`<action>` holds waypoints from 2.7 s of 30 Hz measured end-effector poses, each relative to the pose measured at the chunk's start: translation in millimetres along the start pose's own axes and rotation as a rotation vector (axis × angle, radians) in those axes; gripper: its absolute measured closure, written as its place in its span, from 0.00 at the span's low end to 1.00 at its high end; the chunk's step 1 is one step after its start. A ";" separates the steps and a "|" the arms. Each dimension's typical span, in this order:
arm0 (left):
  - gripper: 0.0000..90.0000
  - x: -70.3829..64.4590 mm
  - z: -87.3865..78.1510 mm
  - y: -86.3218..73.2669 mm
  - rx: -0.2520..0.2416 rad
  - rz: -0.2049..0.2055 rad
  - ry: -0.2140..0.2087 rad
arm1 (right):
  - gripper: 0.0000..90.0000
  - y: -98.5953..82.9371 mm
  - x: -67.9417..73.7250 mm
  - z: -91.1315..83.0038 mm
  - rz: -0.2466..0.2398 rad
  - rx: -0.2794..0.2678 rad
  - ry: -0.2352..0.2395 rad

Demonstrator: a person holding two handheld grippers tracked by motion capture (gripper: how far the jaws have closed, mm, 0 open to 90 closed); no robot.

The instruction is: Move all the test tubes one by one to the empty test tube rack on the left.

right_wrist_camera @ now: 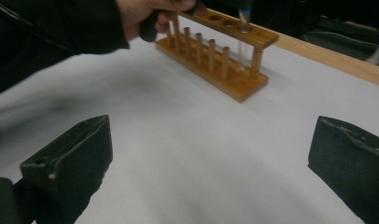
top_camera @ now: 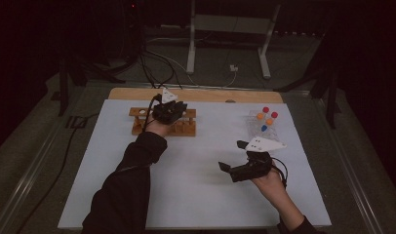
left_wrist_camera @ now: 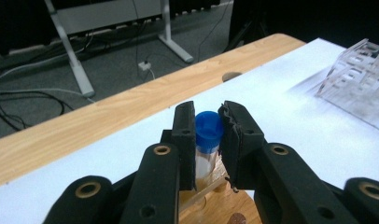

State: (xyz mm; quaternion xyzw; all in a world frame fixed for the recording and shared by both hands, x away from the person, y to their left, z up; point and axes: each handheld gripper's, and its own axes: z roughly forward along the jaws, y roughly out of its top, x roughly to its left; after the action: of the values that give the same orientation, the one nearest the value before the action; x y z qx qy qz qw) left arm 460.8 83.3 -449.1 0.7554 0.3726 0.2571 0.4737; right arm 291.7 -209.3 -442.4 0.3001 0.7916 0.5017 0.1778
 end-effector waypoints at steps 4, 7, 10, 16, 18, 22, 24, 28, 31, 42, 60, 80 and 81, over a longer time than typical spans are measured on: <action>0.86 -1.0 2.8 -2.6 0.006 0.009 0.004 | 0.00 0.2 -0.1 -0.2 -0.019 0.006 -0.003; 0.85 -0.2 2.7 -1.1 0.020 0.010 -0.002 | 0.00 2.0 0.8 -2.2 -0.015 0.002 -0.004; 0.85 0.6 2.2 -0.3 0.031 0.016 -0.008 | 0.00 6.1 -1.1 -7.5 0.011 -0.022 0.002; 0.62 -3.8 -3.2 1.5 0.047 0.012 -0.024 | 0.00 12.0 -11.4 -23.5 0.024 -0.088 -0.071; 0.49 -3.3 -8.8 4.0 0.040 -0.007 -0.016 | 0.00 14.2 -16.5 -29.1 0.022 -0.086 -0.096; 0.25 -4.2 -24.6 8.0 0.017 -0.002 -0.013 | 0.00 16.9 -28.4 -41.0 0.032 -0.090 -0.153; 0.18 -5.2 -33.7 8.9 0.014 -0.006 -0.046 | 0.00 16.9 -35.2 -46.4 0.039 -0.095 -0.180; 0.05 -11.9 -52.7 6.2 0.002 0.003 -0.130 | 0.00 13.9 -52.1 -55.3 0.088 -0.093 -0.241; 0.02 -18.6 -67.5 -0.6 0.000 0.025 -0.182 | 0.00 9.6 -63.8 -60.4 0.106 -0.089 -0.290; 0.02 -42.7 -111.1 -39.4 -0.001 0.062 -0.300 | 0.27 -13.3 -100.6 -63.1 0.202 -0.007 -0.391; 0.02 -66.9 -137.7 -86.8 0.029 0.086 -0.369 | 0.64 -30.1 -122.3 -23.4 0.295 0.141 -0.395; 0.02 -65.2 -136.3 -92.2 0.038 0.091 -0.377 | 0.78 -29.7 -134.4 -4.3 0.307 0.159 -0.401; 0.02 -65.2 -136.3 -92.3 0.039 0.090 -0.375 | 0.78 -29.7 -134.6 -4.0 0.306 0.157 -0.401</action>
State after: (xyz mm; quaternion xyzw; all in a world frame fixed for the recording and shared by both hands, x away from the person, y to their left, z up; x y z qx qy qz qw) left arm 291.8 127.4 -478.0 0.8150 0.2488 0.1253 0.5081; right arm 382.4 -309.4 -470.1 0.5226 0.7224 0.3904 0.2292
